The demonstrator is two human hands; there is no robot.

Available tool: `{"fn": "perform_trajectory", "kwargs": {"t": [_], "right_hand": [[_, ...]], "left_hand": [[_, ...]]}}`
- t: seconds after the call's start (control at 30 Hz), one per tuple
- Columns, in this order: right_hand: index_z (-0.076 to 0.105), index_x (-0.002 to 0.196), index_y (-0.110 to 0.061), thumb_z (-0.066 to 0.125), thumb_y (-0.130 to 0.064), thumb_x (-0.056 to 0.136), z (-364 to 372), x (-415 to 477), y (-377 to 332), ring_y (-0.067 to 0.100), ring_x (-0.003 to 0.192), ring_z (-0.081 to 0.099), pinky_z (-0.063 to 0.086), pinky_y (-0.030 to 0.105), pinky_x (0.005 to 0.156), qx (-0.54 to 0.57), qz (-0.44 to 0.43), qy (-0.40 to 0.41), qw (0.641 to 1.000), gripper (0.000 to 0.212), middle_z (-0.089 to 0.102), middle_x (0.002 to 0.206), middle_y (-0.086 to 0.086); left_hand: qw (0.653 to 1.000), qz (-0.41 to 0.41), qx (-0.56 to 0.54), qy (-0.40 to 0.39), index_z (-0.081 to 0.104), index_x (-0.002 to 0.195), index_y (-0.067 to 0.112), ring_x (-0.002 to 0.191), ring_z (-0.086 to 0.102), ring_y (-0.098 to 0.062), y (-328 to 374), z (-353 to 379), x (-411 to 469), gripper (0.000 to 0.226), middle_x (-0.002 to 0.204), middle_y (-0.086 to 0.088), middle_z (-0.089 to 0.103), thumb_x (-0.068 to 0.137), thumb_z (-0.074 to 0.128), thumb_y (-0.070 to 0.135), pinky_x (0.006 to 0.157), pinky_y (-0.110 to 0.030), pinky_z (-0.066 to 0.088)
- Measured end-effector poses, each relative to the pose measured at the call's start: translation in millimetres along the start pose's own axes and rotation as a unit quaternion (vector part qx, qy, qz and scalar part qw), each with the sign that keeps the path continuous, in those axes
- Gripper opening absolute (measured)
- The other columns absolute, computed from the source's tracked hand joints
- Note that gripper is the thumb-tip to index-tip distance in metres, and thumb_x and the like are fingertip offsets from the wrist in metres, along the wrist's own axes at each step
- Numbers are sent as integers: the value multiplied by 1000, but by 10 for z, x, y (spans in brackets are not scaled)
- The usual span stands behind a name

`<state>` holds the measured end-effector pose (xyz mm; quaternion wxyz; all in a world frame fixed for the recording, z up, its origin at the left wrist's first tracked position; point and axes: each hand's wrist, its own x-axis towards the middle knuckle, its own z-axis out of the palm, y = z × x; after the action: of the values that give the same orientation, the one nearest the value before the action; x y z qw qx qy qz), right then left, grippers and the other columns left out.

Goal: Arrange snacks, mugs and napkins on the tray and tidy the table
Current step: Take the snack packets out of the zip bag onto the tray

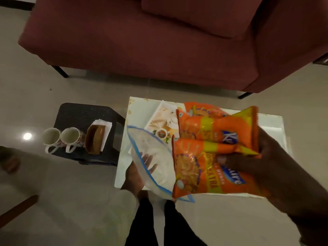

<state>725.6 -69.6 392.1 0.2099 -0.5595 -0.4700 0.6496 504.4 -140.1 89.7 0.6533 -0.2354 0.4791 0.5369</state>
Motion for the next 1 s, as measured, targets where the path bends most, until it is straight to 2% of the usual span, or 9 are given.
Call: {"fn": "perform_trajectory", "kwargs": {"t": [0.07, 0.17, 0.23, 0.4, 0.6, 0.7, 0.77, 0.9, 1.0], "right_hand": [[65, 122, -31, 95, -30, 47, -110, 350, 178, 33, 99, 73, 59, 52, 79, 54, 9, -4, 999, 80, 74, 115, 5], [65, 123, -27, 83, -16, 63, -195, 975, 635, 34, 104, 71, 60, 46, 77, 126, 14, -12, 992, 64, 71, 121, 9], [65, 124, -25, 74, -10, 74, -163, 1465, 1050, 34, 108, 69, 59, 46, 81, 165, 17, -18, 986, 53, 70, 124, 10], [47, 143, -13, 62, 1, 85, 242, 2588, 2232, 33, 114, 66, 58, 44, 84, 273, 55, 14, 960, 61, 63, 132, 15], [41, 147, -23, 54, -3, 95, 636, 3286, 3166, 40, 125, 56, 51, 54, 95, 321, 111, 52, 939, 56, 56, 141, 18], [38, 149, -19, 52, -8, 98, 680, 3401, 3327, 41, 131, 51, 41, 60, 106, 316, 112, 62, 940, 53, 51, 145, 19], [38, 147, -28, 58, -20, 97, 666, 3353, 3317, 38, 129, 53, 42, 62, 104, 294, 137, 66, 944, 54, 55, 143, 13], [13, 151, -46, 66, -41, 90, 580, 2905, 3039, 28, 133, 48, 42, 53, 102, 248, 210, 104, 940, 81, 45, 149, 0], [18, 151, -41, 70, -42, 86, 534, 2360, 2614, 23, 136, 41, 31, 51, 108, 202, 184, 132, 953, 84, 37, 154, -2]], "left_hand": [[999, 16, -13, 38, 59, 102, 19, 89, 66, -20, 72, -329, 375, 27, 102, -6, 60, 102, 33, 25, 70, -48, 58], [996, 25, -33, 84, 74, 82, 22, 74, 71, -17, 177, -736, 849, 36, 79, -1, 68, 99, 42, 28, 56, -47, 60], [996, 26, -36, 71, 70, 89, 21, 83, 68, -17, 195, -894, 1032, 31, 85, -1, 68, 100, 41, 29, 57, -46, 60], [998, 24, -51, 36, 59, 108, 18, 93, 67, -22, 150, -1166, 1365, 25, 85, -4, 68, 102, 36, 27, 87, -54, 51], [997, 41, -53, 26, 60, 100, 18, 84, 69, -20, 3, -1241, 1599, 23, 68, 1, 70, 102, 39, 27, 70, -53, 59], [998, 38, -50, 25, 60, 97, 18, 76, 72, -19, -35, -1172, 1663, 21, 65, 1, 67, 101, 42, 27, 75, -55, 58], [998, 37, -54, 22, 61, 100, 18, 79, 71, -19, -45, -1141, 1659, 21, 68, 0, 69, 101, 41, 26, 78, -54, 57], [998, 35, -47, 22, 63, 110, 16, 88, 71, -19, 17, -1033, 1497, 25, 84, -4, 72, 100, 42, 25, 73, -51, 57], [998, 28, -38, 33, 71, 105, 17, 87, 73, -21, 82, -898, 1233, 30, 87, -6, 74, 100, 42, 24, 68, -50, 59]]}}
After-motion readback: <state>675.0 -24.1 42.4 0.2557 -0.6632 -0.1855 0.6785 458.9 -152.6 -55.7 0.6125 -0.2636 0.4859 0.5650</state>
